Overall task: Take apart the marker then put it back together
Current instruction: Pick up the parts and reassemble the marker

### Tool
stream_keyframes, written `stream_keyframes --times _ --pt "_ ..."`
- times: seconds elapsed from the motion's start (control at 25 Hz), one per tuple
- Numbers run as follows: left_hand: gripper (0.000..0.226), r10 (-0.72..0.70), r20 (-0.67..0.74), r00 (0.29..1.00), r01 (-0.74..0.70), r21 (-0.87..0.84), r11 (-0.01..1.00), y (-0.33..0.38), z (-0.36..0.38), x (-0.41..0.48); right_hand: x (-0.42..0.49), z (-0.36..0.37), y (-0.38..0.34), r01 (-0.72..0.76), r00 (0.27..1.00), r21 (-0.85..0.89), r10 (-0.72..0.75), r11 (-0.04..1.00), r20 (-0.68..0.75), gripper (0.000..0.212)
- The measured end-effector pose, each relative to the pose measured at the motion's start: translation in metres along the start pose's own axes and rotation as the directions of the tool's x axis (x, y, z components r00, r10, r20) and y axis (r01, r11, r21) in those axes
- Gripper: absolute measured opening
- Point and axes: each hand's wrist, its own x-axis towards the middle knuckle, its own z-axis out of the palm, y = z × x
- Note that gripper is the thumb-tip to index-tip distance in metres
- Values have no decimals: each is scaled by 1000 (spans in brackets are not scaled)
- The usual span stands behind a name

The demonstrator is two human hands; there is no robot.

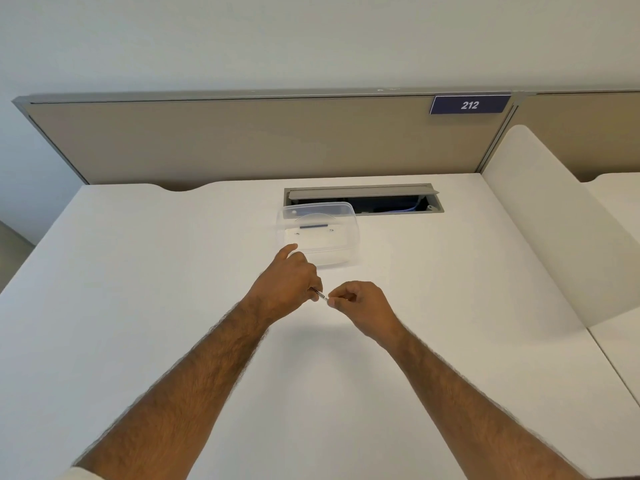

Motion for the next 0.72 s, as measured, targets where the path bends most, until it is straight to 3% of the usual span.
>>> stream_keyframes --times 0.12,0.24,0.32,0.4,0.44,0.52,0.6,0.64,0.72 --pt "15 51 7 999 -51 33 998 7 2 4 6 3 -7 10 1000 -72 -11 997 -6 9" --pt "20 43 -100 994 -41 23 999 5 1 4 9 4 -8 -33 999 51 35 998 -35 10" --pt "38 -48 -276 960 48 -7 999 5 6 -1 9 4 -7 -72 994 148 82 986 -65 11" --pt "37 -294 -433 852 198 -254 947 10 16 -8 9 6 -4 -101 989 213 122 972 -86 12" --pt "29 -465 -398 790 271 -454 849 14 22 -11 10 8 -3 -112 987 241 136 964 -87 12" --pt "12 -707 -93 701 357 -812 461 21 32 -9 11 13 2 -133 984 283 162 950 -80 11" --pt "5 -735 207 646 369 -927 63 24 41 -5 13 19 7 -155 980 298 185 942 -77 9" --pt "6 -724 291 626 378 -925 -45 25 45 -4 14 21 9 -165 978 298 195 940 -75 9" --pt "7 -695 375 613 387 -910 -150 25 51 0 18 27 13 -189 974 286 217 939 -69 10"
